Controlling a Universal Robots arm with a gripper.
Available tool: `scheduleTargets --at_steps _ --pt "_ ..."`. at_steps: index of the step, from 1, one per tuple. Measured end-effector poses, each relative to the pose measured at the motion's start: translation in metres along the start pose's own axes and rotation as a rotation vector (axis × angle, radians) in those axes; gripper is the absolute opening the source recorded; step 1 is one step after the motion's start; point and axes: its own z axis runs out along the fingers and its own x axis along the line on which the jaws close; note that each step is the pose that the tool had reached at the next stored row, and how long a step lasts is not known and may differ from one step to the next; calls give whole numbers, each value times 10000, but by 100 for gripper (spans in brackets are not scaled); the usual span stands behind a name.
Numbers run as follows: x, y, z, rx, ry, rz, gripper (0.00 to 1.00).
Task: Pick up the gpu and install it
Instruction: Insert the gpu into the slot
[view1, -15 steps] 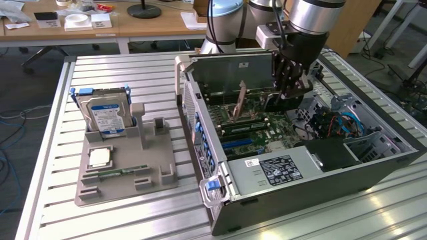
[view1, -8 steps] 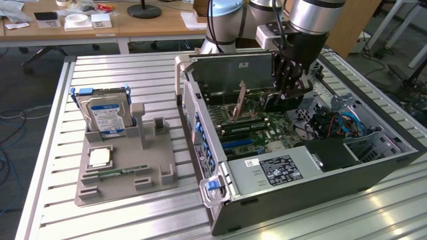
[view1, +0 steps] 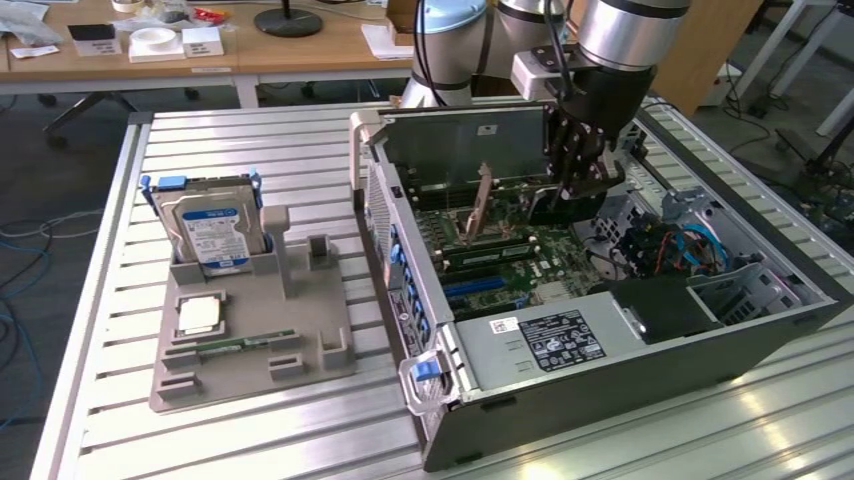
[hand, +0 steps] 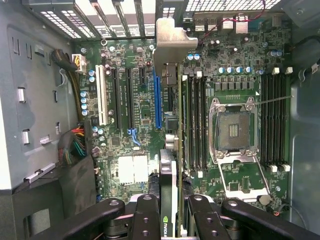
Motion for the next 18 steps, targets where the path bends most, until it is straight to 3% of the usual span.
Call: scheduleTargets --at_steps 10,18 --pt "0 0 2 0 2 -1 27" --pt "2 3 87 0 1 0 27"
